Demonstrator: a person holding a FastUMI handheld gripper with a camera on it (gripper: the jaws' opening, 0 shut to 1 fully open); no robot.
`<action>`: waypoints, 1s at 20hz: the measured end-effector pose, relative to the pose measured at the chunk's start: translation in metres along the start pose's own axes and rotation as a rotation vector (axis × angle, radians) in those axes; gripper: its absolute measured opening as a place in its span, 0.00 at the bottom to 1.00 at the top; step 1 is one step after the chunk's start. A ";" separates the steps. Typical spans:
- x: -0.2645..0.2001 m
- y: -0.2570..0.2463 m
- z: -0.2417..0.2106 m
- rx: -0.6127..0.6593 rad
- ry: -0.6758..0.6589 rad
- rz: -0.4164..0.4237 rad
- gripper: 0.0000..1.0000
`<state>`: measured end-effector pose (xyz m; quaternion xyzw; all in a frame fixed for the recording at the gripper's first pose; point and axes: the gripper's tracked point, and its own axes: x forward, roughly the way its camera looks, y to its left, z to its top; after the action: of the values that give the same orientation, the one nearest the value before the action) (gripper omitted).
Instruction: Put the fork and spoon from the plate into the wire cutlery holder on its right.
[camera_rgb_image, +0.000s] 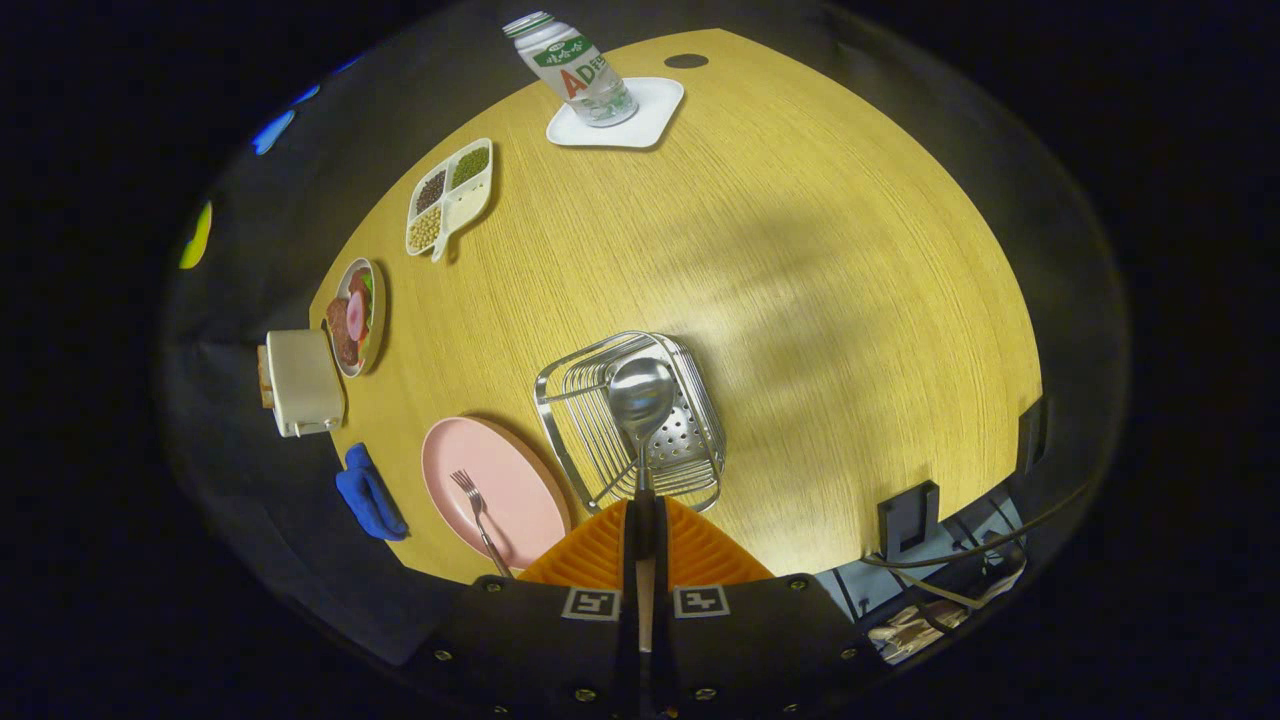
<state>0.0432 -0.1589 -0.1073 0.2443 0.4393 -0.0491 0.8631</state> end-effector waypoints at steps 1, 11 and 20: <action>0.000 0.000 0.001 0.002 0.005 -0.001 0.05; -0.005 -0.002 0.009 -0.008 -0.024 -0.012 0.12; -0.048 -0.002 0.020 -0.027 -0.157 -0.003 0.12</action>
<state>0.0285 -0.1768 -0.0608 0.2274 0.3712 -0.0633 0.8981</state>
